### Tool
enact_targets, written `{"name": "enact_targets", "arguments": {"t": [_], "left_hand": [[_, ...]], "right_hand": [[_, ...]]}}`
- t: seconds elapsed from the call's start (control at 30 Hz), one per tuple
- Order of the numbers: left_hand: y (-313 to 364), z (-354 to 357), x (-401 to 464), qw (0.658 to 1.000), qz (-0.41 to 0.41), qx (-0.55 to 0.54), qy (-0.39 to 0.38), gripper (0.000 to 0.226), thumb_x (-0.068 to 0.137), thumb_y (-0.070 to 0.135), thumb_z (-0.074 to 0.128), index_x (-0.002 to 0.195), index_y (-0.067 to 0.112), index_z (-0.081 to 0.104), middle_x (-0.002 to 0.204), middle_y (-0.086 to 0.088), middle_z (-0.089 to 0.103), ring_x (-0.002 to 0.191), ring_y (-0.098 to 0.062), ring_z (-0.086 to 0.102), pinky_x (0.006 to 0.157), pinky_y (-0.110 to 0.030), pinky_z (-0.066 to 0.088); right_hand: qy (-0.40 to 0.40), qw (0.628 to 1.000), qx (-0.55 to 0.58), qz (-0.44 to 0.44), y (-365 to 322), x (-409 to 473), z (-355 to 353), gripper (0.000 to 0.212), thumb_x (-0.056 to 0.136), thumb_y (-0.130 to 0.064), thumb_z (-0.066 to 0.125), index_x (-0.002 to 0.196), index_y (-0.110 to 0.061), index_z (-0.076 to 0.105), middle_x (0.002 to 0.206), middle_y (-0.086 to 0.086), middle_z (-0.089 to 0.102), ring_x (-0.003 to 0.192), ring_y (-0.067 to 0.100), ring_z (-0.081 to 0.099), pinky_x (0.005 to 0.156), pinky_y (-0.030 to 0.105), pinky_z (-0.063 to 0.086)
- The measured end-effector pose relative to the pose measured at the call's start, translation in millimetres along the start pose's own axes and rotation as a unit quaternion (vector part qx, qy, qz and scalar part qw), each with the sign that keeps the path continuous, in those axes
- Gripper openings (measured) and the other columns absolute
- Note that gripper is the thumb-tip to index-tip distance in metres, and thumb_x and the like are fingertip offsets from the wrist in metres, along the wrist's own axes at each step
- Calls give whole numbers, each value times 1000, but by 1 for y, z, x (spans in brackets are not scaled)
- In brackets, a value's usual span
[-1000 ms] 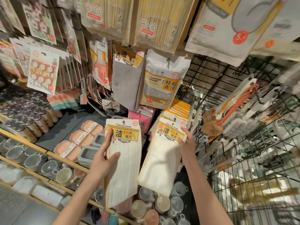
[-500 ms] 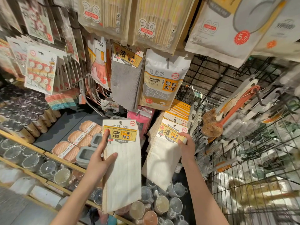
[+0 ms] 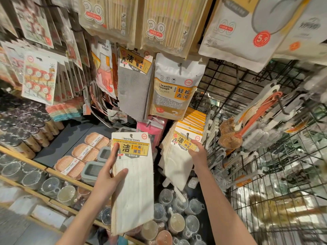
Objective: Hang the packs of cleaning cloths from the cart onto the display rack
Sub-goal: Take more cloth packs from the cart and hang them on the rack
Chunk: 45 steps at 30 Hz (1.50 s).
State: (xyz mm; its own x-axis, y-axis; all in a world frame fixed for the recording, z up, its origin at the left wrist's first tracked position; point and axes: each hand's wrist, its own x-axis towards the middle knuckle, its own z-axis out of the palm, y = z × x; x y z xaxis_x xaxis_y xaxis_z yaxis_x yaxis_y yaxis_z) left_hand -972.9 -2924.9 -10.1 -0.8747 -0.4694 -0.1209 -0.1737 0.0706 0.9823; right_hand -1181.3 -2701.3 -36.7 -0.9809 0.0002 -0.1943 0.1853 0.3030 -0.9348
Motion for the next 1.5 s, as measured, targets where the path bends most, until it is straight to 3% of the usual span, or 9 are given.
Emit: {"name": "enact_targets", "arguments": {"t": [0.13,0.33,0.43,0.5,0.67,0.83,1.1,1.3,1.5], "left_hand": [[2,-2,2,1000,-7,-11,4,81,91,2,60,142,54,23,126,47,30,130,6,28,87,-8,35],[-1,-7,7,1000,-16,6,6,82,90,6,62,139,59,23,127,49,30,130,9,28,106,-29,29],[2,-5,5,1000,-16,1,12,81,91,2,60,137,58,24,124,47,33,109,30,35,87,-4,36],[4,-5,4,1000,-19,-3,11,82,91,1,59,138,58,24,123,47,33,113,25,36,74,-2,38],[5,-5,2,1000,-22,-2,4,82,91,0,58,141,55,23,126,47,31,126,9,31,72,-4,37],[11,1,-1,999,-27,-19,5,82,90,-6,56,144,46,22,129,34,32,82,39,41,60,6,37],[9,8,-4,999,-10,-24,-19,83,89,-2,60,143,51,24,134,39,30,107,32,33,85,-9,34],[13,13,-6,999,-5,-24,-42,85,88,-3,61,144,49,24,136,42,29,109,38,25,103,-13,24],[9,13,-14,997,-1,-34,-72,82,88,-7,60,143,45,28,127,49,35,109,38,30,80,8,32]], "right_hand": [[5,1000,15,11,-1,16,3,37,86,8,52,120,-5,57,141,11,41,127,26,40,87,27,33],[10,999,32,28,5,34,14,39,83,9,58,116,-9,59,138,13,44,126,30,44,87,30,41],[9,999,23,32,3,38,15,40,82,8,60,114,-16,59,138,13,45,120,30,49,81,29,44],[2,999,10,36,0,41,14,42,83,6,61,116,-19,58,140,11,43,116,28,50,76,28,43],[-14,998,-5,61,-7,45,11,42,85,-4,63,121,-24,55,146,11,31,131,28,36,97,34,40],[-16,996,-15,84,-11,31,7,46,88,-9,63,131,-22,52,151,12,9,140,25,19,110,37,32],[-52,999,8,0,-26,-30,11,49,86,-17,66,131,-28,52,154,6,7,144,18,8,113,36,19],[-175,980,84,-48,-48,-75,24,37,88,-14,64,120,-28,51,131,2,50,124,21,47,105,40,41],[-246,964,50,-91,-57,-93,29,62,86,-9,65,135,-32,36,120,5,54,101,18,62,74,14,50]]}}
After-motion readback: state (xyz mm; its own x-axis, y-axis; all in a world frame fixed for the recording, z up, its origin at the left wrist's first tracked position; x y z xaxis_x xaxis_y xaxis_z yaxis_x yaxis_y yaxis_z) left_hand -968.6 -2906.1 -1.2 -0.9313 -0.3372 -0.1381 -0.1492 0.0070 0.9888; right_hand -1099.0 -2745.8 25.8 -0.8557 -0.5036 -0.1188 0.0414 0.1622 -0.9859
